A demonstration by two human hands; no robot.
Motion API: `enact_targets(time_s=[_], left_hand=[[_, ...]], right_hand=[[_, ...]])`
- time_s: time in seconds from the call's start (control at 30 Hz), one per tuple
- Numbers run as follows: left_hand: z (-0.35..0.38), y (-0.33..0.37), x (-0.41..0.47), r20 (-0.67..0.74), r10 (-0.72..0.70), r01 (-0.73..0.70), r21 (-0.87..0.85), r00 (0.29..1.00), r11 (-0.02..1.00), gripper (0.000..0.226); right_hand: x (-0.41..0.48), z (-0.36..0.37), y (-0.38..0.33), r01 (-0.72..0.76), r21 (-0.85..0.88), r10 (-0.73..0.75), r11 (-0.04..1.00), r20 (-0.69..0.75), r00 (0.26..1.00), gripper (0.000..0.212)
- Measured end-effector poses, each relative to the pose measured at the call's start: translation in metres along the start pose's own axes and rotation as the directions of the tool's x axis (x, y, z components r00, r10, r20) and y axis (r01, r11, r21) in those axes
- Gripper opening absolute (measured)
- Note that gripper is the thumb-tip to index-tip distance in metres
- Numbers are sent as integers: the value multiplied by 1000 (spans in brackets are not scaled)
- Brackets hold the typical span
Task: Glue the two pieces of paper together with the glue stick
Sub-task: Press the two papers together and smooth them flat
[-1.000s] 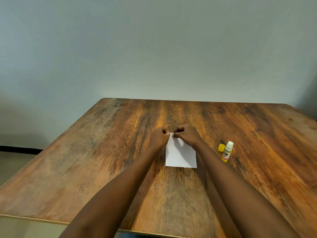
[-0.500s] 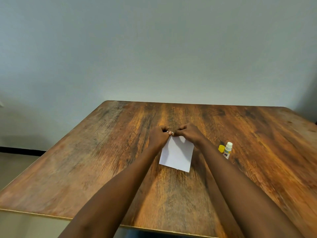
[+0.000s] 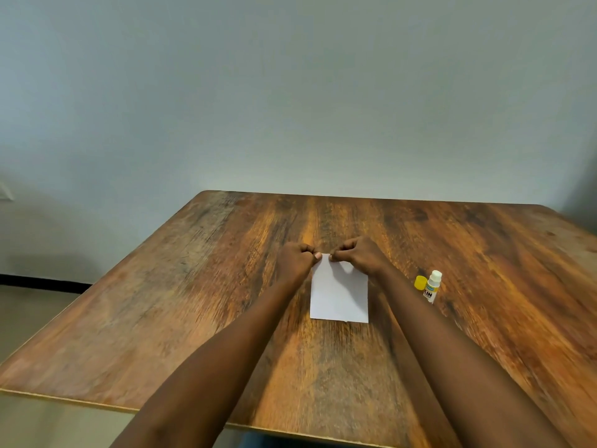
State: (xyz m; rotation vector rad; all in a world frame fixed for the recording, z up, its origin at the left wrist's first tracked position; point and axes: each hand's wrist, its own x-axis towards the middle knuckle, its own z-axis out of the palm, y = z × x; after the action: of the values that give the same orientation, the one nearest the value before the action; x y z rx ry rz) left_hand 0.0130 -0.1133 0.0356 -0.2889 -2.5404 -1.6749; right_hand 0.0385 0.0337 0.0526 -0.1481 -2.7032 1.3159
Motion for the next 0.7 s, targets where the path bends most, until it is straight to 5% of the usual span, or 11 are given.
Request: enact_targets(time_s=[0.23, 0.53, 0.7], left_hand=[[-1, -3, 1, -3, -3, 3, -39, 1000, 999, 18], [1, 0, -1, 169, 148, -155, 30, 974, 987, 26], [2, 2, -2, 127, 142, -146, 25, 982, 989, 20]], right_hand=[[0, -8, 3, -15, 32, 15, 999, 11, 1000, 16], [-2, -14, -1, -14, 0, 14, 1000, 20, 1000, 22], [-3, -13, -1, -28, 20, 28, 999, 35, 999, 18]])
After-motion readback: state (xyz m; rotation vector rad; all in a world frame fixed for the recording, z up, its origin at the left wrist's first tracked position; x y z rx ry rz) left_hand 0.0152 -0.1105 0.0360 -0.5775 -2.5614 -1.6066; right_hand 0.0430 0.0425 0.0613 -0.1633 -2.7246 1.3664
